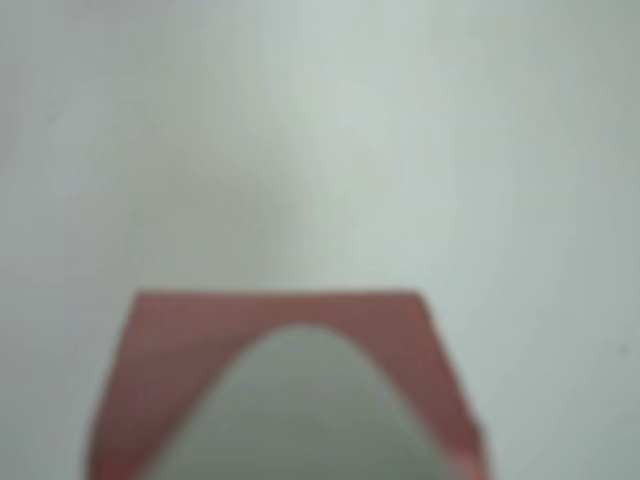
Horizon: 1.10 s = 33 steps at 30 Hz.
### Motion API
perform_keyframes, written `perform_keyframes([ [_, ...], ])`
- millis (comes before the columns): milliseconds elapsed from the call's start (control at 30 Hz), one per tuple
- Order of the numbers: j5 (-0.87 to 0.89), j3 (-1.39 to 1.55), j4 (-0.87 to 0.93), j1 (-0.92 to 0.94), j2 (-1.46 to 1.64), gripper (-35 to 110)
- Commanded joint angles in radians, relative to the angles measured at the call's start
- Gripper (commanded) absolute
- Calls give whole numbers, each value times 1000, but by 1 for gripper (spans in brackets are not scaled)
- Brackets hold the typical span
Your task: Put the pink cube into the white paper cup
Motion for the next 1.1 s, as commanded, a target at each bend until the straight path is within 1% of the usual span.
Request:
perform_keyframes([
  [0,28,-160,15,-43,25,0],
  [333,100,-483,98,-186,-167,0],
  [500,127,-637,104,-265,-250,0],
  [1067,272,-732,104,-483,-333,0],
])
